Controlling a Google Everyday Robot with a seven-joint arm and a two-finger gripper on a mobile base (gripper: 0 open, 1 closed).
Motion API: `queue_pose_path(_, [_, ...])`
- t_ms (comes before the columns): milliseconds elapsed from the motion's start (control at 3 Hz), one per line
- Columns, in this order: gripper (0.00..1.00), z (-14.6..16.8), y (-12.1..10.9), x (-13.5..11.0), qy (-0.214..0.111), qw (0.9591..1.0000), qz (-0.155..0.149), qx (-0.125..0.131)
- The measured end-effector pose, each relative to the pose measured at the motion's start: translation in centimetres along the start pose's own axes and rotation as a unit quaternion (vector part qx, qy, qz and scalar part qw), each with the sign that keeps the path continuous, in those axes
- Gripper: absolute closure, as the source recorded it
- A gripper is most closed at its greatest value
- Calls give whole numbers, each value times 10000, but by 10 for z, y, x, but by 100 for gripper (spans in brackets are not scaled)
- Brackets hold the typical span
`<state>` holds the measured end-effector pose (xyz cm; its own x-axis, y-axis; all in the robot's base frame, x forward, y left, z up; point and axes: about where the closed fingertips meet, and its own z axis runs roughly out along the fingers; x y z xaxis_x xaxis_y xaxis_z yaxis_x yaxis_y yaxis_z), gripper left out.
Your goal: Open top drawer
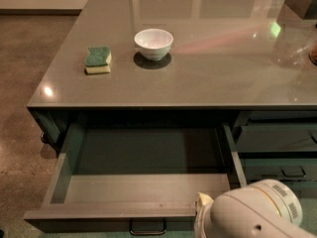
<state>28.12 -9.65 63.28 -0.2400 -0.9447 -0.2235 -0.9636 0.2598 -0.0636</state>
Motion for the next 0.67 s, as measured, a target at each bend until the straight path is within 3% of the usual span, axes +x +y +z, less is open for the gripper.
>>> queue_pose_path(333, [0, -17, 34, 14, 183, 9994, 263, -129])
queue_pose_path(667, [0, -17, 34, 14, 183, 9994, 263, -129])
